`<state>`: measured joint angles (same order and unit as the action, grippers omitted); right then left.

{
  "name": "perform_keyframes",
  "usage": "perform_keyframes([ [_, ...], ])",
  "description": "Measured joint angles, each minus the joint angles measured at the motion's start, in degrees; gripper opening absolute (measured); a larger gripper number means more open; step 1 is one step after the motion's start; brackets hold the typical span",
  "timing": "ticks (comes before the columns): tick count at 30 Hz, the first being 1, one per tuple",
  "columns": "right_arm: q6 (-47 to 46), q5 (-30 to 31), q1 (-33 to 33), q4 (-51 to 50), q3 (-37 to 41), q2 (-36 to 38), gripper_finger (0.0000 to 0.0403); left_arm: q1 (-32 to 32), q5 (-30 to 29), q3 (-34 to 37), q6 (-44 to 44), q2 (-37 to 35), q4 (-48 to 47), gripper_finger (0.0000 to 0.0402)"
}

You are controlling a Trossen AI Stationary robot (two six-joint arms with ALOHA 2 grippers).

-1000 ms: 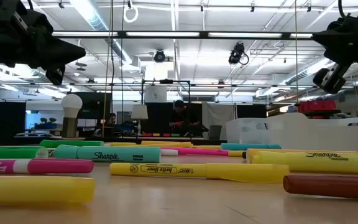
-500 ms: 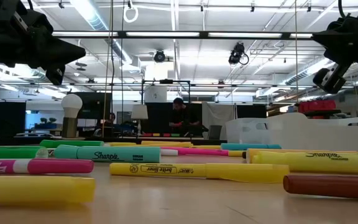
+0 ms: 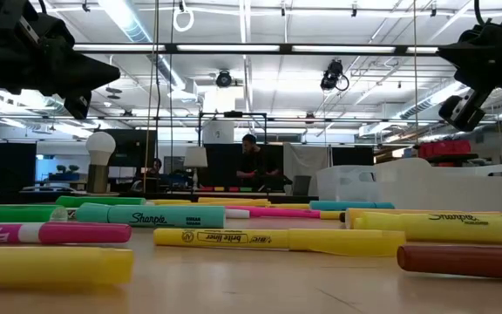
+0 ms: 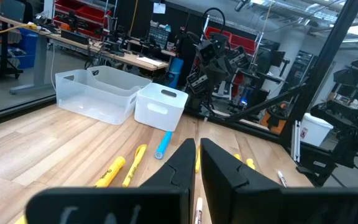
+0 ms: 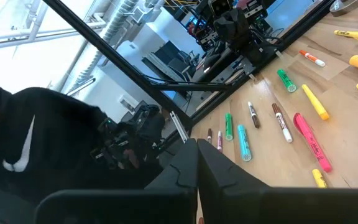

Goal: Pick & Place Markers

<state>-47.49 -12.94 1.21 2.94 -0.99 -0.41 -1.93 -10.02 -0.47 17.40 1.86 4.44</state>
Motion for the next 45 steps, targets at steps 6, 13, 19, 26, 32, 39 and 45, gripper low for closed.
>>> perform_keyframes([
  [6,-0.01,0.0,0.01,0.0,-0.01,-0.01,0.0002,-0.01,-0.01,0.0,0.01,0.0,-0.01,0.003],
  [13,-0.01,0.01,0.0,0.0,-0.01,-0.01,0.0002,-0.01,-0.01,0.0,0.01,0.0,0.0,0.003],
  [19,0.01,0.01,0.0,0.0,-0.01,-0.01,0.0002,-0.01,0.0,0.01,0.0,0.01,0.0,0.003],
  [26,3.24,0.47,-0.04,0.0,0.01,0.01,0.0002,-0.02,0.0,0.01,0.01,0.0,-0.01,0.003],
  [32,4.88,0.47,-0.04,0.03,0.01,0.01,0.0002,0.0,0.0,0.0,0.01,0.01,-0.01,0.003],
  [39,-1.81,6.42,-0.06,5.25,0.01,-0.01,0.0002,-0.01,0.0,0.0,0.01,0.0,0.01,0.003],
  [45,-0.73,21.51,-0.06,17.97,-0.01,-0.87,0.0002,0.0,0.0,0.02,0.01,-0.01,-0.01,0.003],
])
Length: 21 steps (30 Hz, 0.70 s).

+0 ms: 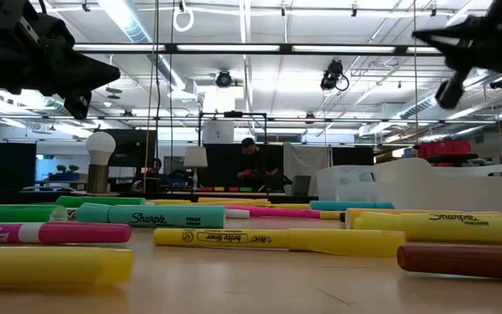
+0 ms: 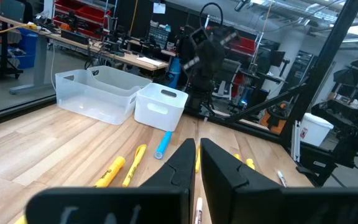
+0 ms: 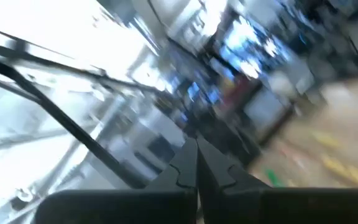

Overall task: Pick & Place Markers
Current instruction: Put the blue highlighter pen into the white bin

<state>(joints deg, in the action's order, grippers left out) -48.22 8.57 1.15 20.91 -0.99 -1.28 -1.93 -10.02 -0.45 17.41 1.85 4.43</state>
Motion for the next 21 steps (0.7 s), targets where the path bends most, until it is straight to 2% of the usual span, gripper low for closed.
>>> perform_keyframes([
  [3,0.26,1.44,0.17,6.2,-0.96,-2.69,0.0002,-0.01,0.0,-0.02,0.0,0.02,0.01,0.003],
  [6,1.23,1.26,0.2,3.1,-5.47,-7.68,0.0002,-0.01,0.0,-0.01,-0.01,0.01,0.0,0.003],
  [13,7.83,-3.35,0.2,-12.77,-22.01,-26.57,0.0022,0.0,0.0,-0.01,-0.01,0.02,0.0,0.003],
  [21,20.48,-7.7,-0.41,-42.74,-44.73,-52.53,0.007,-0.01,0.0,0.01,0.0,0.01,0.02,0.003],
])
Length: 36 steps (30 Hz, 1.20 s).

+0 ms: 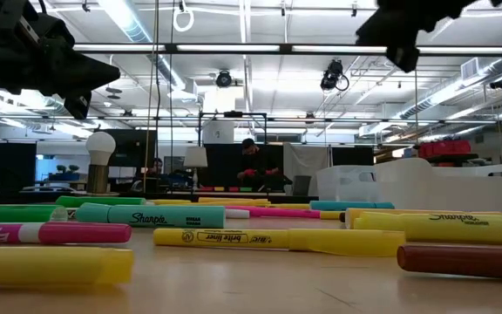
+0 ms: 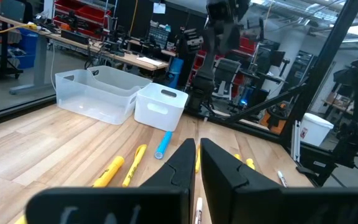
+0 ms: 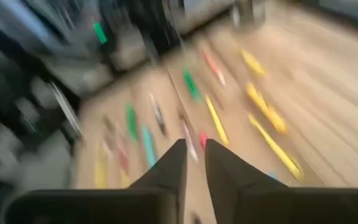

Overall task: Pick & Place Markers
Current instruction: Put the blue highlighter pen into the white bin

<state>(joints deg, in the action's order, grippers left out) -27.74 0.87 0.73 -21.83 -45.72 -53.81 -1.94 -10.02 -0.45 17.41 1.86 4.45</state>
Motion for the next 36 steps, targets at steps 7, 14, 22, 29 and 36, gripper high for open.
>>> perform_keyframes([
  [7,12.55,-5.43,-1.84,-13.43,-12.46,-21.03,0.0154,0.01,0.0,-0.01,0.0,0.01,0.0,0.003],
  [14,23.58,-5.06,-3.92,-18.81,-15.54,-35.75,0.0214,0.01,-2.29,0.0,-0.08,0.0,-0.01,0.003],
  [22,31.51,0.27,-6.92,-19.92,-15.81,-43.93,0.0199,0.01,-2.43,-0.01,0.02,0.0,0.04,0.003],
  [29,35.3,-0.11,-8.64,-15.27,-15.81,-47.76,0.0164,0.01,-2.45,0.0,10.63,-0.02,3.25,0.003],
  [36,37.5,-0.47,-8.46,-12.43,-15.81,-49.84,0.0132,0.0,-3.62,-0.01,13.91,0.01,5.07,0.003],
])
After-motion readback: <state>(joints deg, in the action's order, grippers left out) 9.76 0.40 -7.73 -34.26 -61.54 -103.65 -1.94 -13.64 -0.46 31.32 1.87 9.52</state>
